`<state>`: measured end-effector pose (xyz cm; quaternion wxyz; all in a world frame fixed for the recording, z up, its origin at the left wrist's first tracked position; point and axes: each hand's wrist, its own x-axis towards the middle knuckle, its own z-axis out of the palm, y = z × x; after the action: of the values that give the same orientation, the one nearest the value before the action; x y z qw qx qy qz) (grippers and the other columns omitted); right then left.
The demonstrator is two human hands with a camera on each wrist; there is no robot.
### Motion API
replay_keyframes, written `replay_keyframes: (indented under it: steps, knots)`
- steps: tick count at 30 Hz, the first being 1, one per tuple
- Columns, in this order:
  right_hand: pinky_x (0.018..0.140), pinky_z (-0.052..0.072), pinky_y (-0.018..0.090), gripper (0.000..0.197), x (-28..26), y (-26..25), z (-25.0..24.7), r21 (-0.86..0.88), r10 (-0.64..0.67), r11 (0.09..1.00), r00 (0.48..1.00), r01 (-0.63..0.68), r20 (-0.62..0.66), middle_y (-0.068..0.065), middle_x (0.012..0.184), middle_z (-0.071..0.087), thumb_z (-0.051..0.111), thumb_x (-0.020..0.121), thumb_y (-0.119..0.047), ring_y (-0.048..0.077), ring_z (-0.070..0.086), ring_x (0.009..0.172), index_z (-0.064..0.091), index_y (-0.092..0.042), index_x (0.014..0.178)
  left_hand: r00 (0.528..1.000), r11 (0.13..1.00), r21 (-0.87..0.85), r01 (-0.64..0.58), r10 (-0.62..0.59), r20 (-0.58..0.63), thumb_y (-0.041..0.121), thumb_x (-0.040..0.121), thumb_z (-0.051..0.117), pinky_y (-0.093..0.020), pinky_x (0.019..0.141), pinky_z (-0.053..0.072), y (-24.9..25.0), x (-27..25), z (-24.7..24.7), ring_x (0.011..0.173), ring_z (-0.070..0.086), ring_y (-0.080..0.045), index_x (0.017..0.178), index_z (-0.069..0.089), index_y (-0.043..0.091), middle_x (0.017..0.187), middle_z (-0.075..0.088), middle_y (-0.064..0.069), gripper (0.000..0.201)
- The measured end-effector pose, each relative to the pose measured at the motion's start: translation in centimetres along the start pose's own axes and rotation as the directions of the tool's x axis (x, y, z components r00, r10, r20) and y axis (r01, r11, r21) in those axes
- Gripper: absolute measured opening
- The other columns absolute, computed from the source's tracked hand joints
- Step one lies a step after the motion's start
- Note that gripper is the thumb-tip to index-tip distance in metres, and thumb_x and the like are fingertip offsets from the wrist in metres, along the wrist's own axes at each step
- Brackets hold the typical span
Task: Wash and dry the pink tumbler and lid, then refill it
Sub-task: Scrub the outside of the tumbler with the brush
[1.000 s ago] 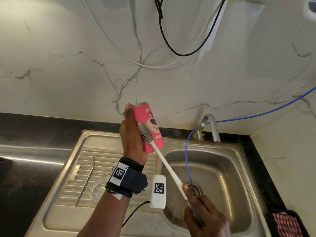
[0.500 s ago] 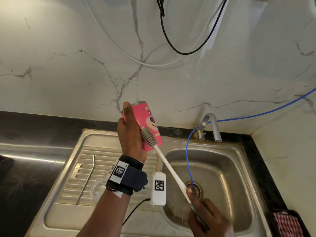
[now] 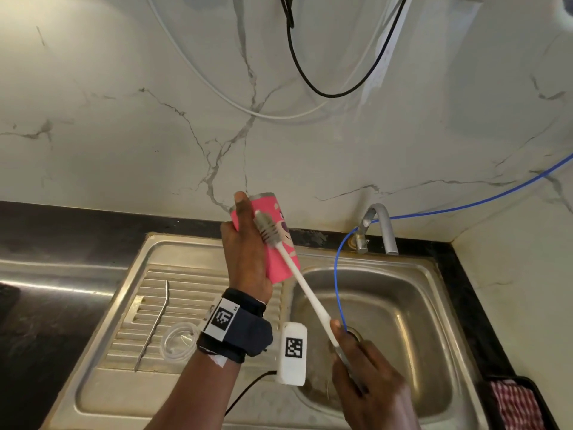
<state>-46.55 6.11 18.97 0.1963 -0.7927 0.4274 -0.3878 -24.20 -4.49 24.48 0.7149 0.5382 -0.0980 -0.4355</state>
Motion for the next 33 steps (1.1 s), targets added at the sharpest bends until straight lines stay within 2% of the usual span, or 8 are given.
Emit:
replay_keyframes:
  steps: [4, 8, 12, 16, 19, 23, 30, 33]
  knots:
    - [0.058, 0.044, 0.014, 0.071, 1.8, 0.4, 0.8, 0.033, 0.013, 0.999, 1.0, -0.013, -0.013, -0.017, 0.085, 0.053, 0.072, 0.086, -0.013, 0.004, 0.049, 0.061, 0.053, -0.039, 0.149, 0.998, 0.995, 0.075, 0.061, -0.062, 0.018, 0.091, 0.077, 0.06, -0.062, 0.08, 0.065, -1.1, -1.3, 0.7, 0.096, 0.079, -0.036, 0.125, 0.049, 0.026, 0.118, 0.073, -0.017, 0.081]
    - [0.065, 0.044, 0.005, 0.061, -0.7, 0.8, 0.2, 0.047, 0.0, 0.999, 1.0, -0.002, 0.028, -0.018, 0.091, 0.06, 0.067, 0.087, -0.023, -0.006, 0.049, 0.064, 0.058, -0.045, 0.143, 1.0, 0.999, -0.035, -0.021, 0.02, -0.022, 0.08, 0.09, 0.059, -0.047, 0.076, 0.065, 0.4, 0.3, -0.3, 0.089, 0.078, -0.031, 0.137, 0.051, 0.016, 0.121, 0.073, -0.025, 0.08]
    - [0.061, 0.04, 0.0, 0.062, -2.7, 1.6, -1.0, -0.013, -0.03, 0.999, 0.993, 0.032, 0.118, -0.017, 0.091, 0.057, 0.062, 0.085, -0.024, 0.003, 0.05, 0.057, 0.057, -0.047, 0.143, 0.995, 0.996, -0.079, -0.039, 0.031, -0.096, 0.078, 0.094, 0.056, -0.046, 0.076, 0.066, 1.3, 1.4, -1.6, 0.092, 0.08, -0.034, 0.144, 0.045, 0.019, 0.117, 0.076, -0.022, 0.079]
    - [0.059, 0.044, 0.01, 0.054, -1.8, 1.3, -0.5, 0.009, -0.014, 1.0, 0.997, 0.013, 0.079, -0.016, 0.092, 0.058, 0.061, 0.09, -0.026, 0.008, 0.051, 0.055, 0.061, -0.041, 0.142, 0.997, 0.996, -0.086, 0.003, -0.01, -0.081, 0.075, 0.094, 0.058, -0.046, 0.077, 0.066, 0.5, 0.5, -1.0, 0.086, 0.079, -0.03, 0.141, 0.043, 0.018, 0.116, 0.075, -0.02, 0.075]
    - [0.059, 0.043, 0.01, 0.051, -1.7, 1.3, -0.3, 0.004, -0.021, 1.0, 0.997, 0.021, 0.069, -0.015, 0.092, 0.06, 0.062, 0.091, -0.026, 0.009, 0.051, 0.056, 0.063, -0.039, 0.141, 0.995, 0.994, -0.107, -0.014, 0.003, -0.102, 0.072, 0.095, 0.059, -0.046, 0.077, 0.067, 0.8, 0.9, -0.9, 0.085, 0.079, -0.029, 0.141, 0.042, 0.019, 0.111, 0.075, -0.016, 0.073]
    - [0.053, 0.045, 0.011, 0.056, -2.6, 1.5, -1.2, -0.03, -0.019, 0.999, 0.993, 0.023, 0.114, -0.014, 0.088, 0.061, 0.062, 0.089, -0.027, 0.007, 0.052, 0.053, 0.058, -0.045, 0.142, 0.986, 0.992, -0.108, -0.059, 0.041, -0.162, 0.075, 0.095, 0.057, -0.043, 0.072, 0.066, 2.2, 1.5, -1.5, 0.097, 0.079, -0.035, 0.141, 0.038, 0.023, 0.12, 0.072, -0.019, 0.072]
    - [0.057, 0.041, 0.008, 0.054, -2.0, 1.3, -0.6, -0.057, -0.013, 0.998, 0.993, 0.02, 0.118, -0.012, 0.09, 0.062, 0.06, 0.09, -0.026, 0.008, 0.05, 0.053, 0.06, -0.041, 0.142, 0.992, 0.987, -0.156, -0.032, 0.012, -0.123, 0.071, 0.098, 0.056, -0.048, 0.076, 0.067, 1.0, 0.9, -1.5, 0.081, 0.08, -0.027, 0.143, 0.04, 0.021, 0.097, 0.08, -0.008, 0.07]
    - [0.051, 0.044, 0.011, 0.06, -2.9, 1.6, -1.3, -0.064, -0.014, 0.998, 0.989, 0.023, 0.145, -0.014, 0.084, 0.06, 0.059, 0.088, -0.025, 0.006, 0.047, 0.05, 0.055, -0.046, 0.144, 0.983, 0.99, -0.132, -0.053, 0.028, -0.182, 0.076, 0.096, 0.054, -0.044, 0.073, 0.067, 1.7, 1.2, -1.5, 0.088, 0.08, -0.028, 0.142, 0.041, 0.023, 0.114, 0.076, -0.014, 0.071]
